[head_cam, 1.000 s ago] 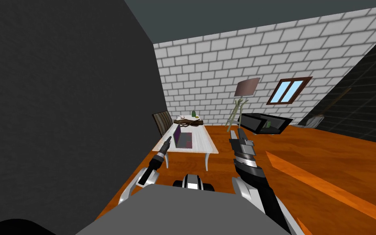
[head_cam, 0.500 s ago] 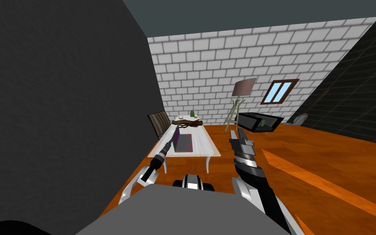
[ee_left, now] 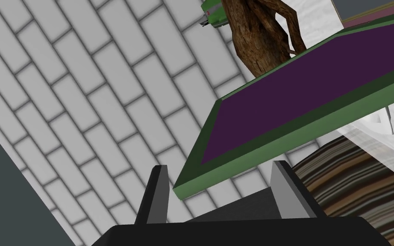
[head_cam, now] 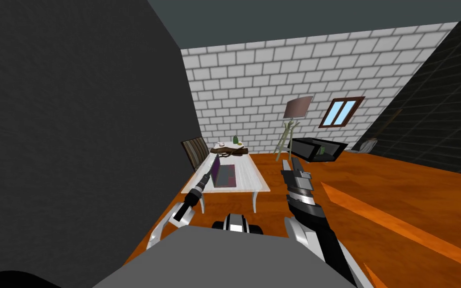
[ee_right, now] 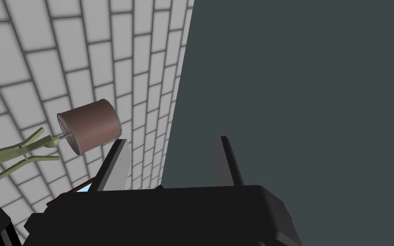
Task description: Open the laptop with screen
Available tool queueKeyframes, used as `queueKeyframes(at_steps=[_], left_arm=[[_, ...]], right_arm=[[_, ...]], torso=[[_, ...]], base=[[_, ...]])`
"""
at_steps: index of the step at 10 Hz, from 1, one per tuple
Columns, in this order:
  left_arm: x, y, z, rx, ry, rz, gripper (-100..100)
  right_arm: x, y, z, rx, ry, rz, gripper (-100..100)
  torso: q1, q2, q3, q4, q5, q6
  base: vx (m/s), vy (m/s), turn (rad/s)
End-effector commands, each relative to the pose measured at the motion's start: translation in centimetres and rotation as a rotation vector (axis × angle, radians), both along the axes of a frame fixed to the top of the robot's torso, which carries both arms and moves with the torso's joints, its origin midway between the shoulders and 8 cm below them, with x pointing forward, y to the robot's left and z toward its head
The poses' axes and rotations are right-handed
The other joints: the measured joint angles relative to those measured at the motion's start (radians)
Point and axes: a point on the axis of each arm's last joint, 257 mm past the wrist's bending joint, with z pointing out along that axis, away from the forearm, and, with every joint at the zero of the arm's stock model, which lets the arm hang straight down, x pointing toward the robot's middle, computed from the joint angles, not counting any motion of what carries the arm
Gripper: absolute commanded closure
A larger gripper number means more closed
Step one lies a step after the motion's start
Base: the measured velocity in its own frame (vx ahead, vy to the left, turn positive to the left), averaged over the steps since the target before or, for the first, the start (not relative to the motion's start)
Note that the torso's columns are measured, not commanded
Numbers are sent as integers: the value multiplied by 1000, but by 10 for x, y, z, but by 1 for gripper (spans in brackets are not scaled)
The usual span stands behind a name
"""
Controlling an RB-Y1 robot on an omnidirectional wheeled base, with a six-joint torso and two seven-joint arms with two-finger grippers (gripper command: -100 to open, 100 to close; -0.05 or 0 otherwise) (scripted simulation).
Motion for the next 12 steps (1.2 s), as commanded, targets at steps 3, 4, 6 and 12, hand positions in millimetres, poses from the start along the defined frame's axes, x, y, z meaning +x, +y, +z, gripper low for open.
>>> queueKeyframes(at_steps=[3,4,6,12], left_arm=[[-3,15,-6,156,17,4,100],[-5,24,-8,233,25,6,100],[-6,32,-10,310,33,8,100],[-9,57,-33,571,49,18,100]], right_arm=[[0,0,0,0,0,0,0],[0,0,0,0,0,0,0],[0,0,0,0,0,0,0],[0,0,0,0,0,0,0]], torso=[[-9,-5,-3,-3,-1,5],[-9,-6,-3,-4,-1,6],[-8,-13,-7,-7,1,9],[-1,-7,-4,-1,0,3]], base=[[16,-114,-6],[47,-145,-15],[51,-176,-16],[17,-127,-8]])
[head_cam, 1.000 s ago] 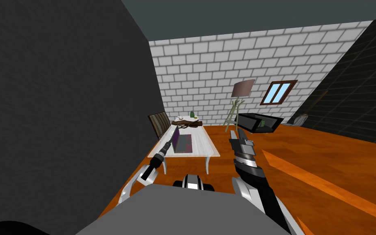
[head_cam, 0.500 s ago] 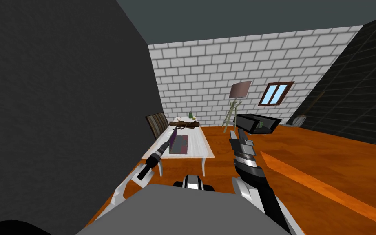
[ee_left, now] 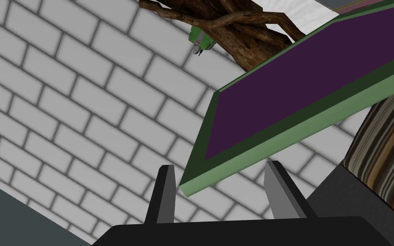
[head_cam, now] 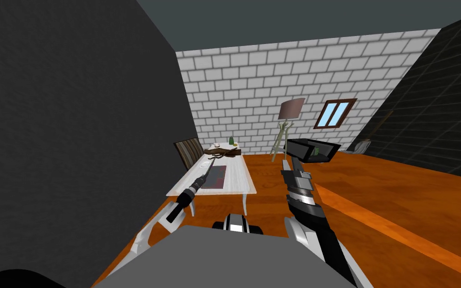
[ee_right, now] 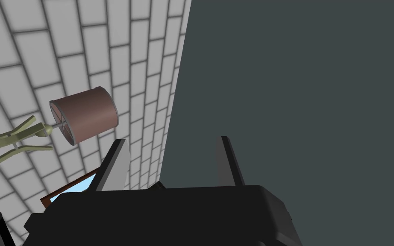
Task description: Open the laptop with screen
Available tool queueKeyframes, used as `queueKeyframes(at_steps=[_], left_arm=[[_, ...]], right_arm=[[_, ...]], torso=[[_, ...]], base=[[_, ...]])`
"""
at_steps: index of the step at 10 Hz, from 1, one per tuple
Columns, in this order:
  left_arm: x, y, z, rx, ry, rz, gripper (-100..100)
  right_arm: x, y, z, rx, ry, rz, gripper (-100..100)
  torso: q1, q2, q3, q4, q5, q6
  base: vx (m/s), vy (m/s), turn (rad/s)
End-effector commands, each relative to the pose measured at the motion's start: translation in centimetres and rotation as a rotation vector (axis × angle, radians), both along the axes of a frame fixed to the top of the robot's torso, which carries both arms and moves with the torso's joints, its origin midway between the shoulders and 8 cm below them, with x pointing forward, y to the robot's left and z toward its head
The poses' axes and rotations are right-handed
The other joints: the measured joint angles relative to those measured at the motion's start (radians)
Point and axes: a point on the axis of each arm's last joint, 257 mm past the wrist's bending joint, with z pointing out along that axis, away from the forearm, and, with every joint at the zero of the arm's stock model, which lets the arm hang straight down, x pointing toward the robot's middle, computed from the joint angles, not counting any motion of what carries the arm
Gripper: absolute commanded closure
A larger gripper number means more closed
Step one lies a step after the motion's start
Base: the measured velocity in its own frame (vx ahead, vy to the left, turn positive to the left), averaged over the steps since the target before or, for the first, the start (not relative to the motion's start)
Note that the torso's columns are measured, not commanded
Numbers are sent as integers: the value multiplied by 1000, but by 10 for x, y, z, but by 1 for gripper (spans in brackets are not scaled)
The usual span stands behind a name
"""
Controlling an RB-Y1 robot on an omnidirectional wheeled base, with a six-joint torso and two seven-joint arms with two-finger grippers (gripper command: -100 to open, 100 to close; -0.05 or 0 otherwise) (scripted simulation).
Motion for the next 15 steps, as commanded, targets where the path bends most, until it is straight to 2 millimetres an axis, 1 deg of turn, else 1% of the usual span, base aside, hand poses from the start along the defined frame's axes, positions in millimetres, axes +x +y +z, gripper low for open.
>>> queueKeyframes(at_steps=[1,5,6,9,10,11,15], left_arm=[[-3,11,-19,112,23,6,100],[-8,25,-41,279,49,0,100],[-6,23,-36,254,40,0,100],[3,27,-58,387,43,11,100],[0,30,-40,361,37,10,-100],[0,29,-39,361,35,10,-100],[-7,34,-16,364,34,12,-100]], right_arm=[[0,0,0,0,0,0,0],[0,0,0,0,0,0,0],[0,0,0,0,0,0,0],[0,0,0,0,0,0,0],[0,0,0,0,0,0,0],[0,0,0,0,0,0,0],[0,0,0,0,0,0,0]], torso=[[1,-1,0,-1,1,0],[3,-2,-1,-1,2,1],[3,-1,0,0,1,1],[1,5,3,2,0,-1],[1,4,3,2,-1,-2],[1,4,2,2,-1,-2],[-3,7,4,4,-2,-1]], base=[[16,-139,-8],[20,-124,-8],[5,-48,0],[-16,-37,7],[-2,-28,-7],[16,-4,2],[19,-5,-3]])
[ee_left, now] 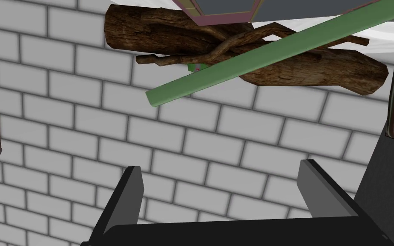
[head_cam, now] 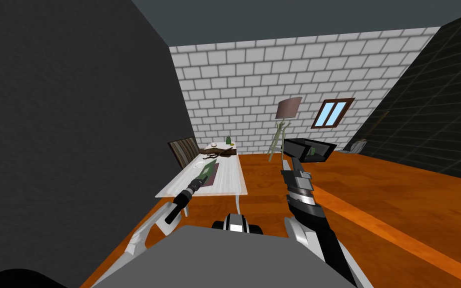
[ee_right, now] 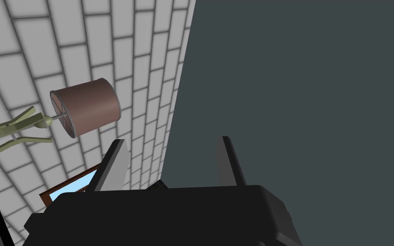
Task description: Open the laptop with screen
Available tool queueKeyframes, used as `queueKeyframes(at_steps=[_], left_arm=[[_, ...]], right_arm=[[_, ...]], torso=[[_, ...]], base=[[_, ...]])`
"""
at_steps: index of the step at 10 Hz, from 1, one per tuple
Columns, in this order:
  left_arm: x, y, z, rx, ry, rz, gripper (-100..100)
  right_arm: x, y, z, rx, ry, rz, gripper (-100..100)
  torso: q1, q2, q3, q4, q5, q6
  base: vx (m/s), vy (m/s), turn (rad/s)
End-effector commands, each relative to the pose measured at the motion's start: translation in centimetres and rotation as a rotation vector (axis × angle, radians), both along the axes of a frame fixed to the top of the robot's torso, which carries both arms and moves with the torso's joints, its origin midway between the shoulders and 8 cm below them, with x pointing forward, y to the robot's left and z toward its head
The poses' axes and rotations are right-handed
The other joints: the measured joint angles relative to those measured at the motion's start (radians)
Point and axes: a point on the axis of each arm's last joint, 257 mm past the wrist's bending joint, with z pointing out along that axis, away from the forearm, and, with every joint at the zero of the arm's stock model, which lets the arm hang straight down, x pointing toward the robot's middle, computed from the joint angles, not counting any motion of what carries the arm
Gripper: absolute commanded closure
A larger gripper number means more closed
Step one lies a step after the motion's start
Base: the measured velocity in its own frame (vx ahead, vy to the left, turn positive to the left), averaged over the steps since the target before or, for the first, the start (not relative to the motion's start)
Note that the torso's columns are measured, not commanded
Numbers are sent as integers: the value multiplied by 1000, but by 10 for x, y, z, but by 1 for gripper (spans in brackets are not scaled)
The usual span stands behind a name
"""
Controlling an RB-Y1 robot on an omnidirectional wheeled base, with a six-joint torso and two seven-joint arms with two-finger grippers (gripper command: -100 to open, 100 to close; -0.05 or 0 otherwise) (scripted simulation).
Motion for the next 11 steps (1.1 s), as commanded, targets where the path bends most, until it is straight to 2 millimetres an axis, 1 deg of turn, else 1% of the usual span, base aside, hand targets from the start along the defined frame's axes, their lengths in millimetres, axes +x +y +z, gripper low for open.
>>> queueKeyframes(at_steps=[1,4,5,6,11], left_arm=[[-4,1,15,0,1,1,-100],[-9,1,31,-2,4,-3,-100],[-8,1,29,-1,2,-4,-100],[-8,1,29,-2,3,-2,0],[-8,1,29,-2,3,-2,0]], right_arm=[[0,0,0,0,0,0,0],[0,0,0,0,0,0,0],[0,0,0,0,0,0,0],[0,0,0,0,0,0,0],[0,0,0,0,0,0,0]], torso=[[0,0,0,0,0,0],[1,-1,0,0,0,0],[1,-1,0,0,0,0],[1,0,0,0,1,0],[1,-1,0,0,0,0]], base=[[15,-13,-3],[15,-11,-3],[7,-4,0],[0,0,0],[0,0,0]])
